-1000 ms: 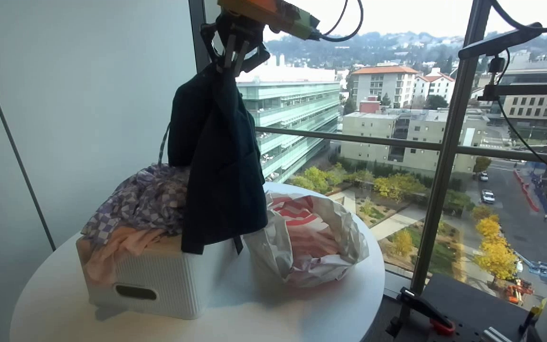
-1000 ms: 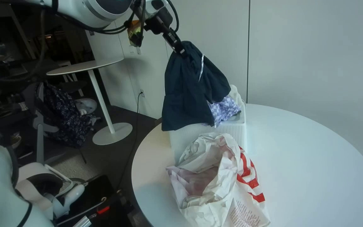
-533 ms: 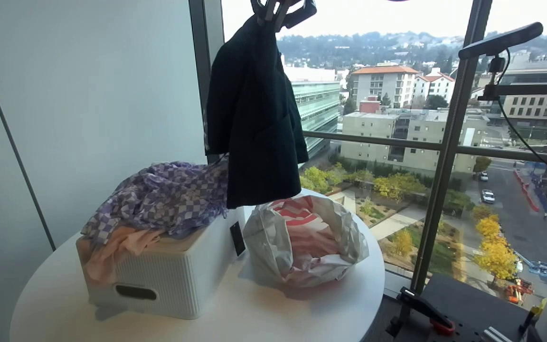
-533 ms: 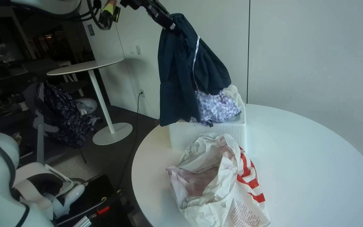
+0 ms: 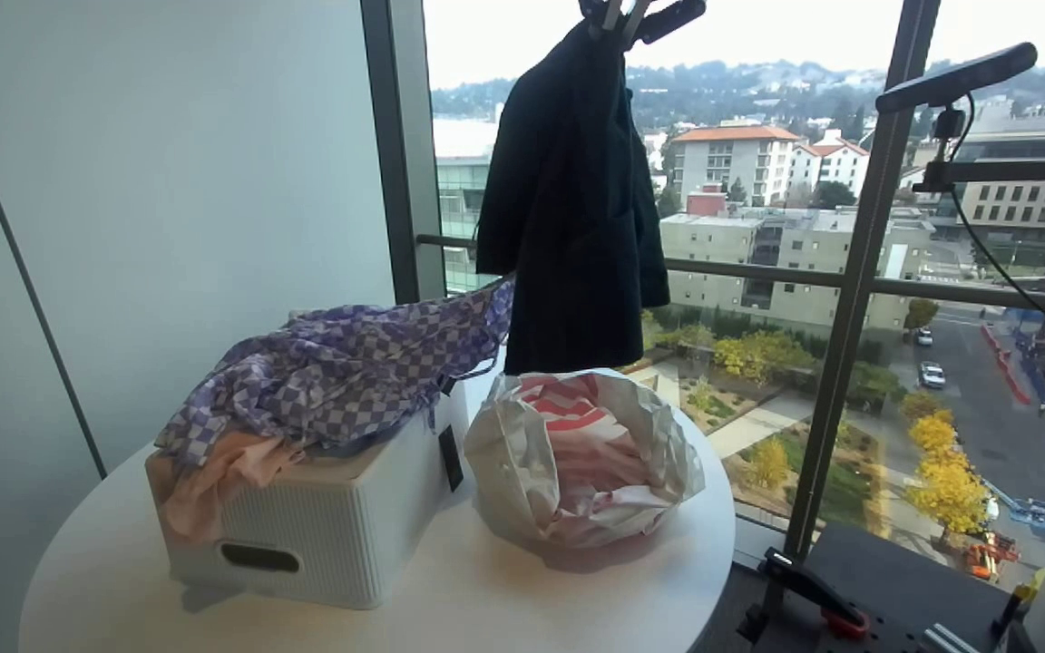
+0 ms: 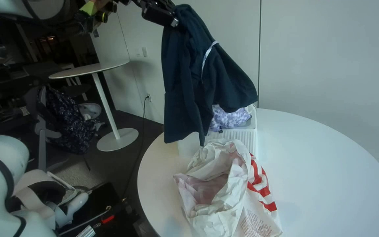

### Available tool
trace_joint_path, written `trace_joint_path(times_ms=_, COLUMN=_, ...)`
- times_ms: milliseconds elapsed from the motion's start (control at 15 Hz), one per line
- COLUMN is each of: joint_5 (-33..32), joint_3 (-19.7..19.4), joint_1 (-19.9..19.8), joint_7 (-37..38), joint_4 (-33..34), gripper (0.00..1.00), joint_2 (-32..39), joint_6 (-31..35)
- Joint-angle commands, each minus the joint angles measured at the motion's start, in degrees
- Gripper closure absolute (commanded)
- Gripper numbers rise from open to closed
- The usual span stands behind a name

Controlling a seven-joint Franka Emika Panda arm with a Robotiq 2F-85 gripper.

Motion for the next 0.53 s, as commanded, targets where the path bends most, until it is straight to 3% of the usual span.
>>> trace_joint_path(times_ms=0, joint_5=-1.6, joint_3=1.9, joint_1=-3.5, joint_7=2.5, joint_4=-2.9, gripper=0.95, joint_2=-2.2, joint_6=1.3)
trace_joint_path(times_ms=467, joint_5=-2.3, joint_3=2.8, joint_1=-4.0, joint_7=2.4, joint_4=-8.5, gripper=0.95, joint_2=3.3, joint_6=4.1)
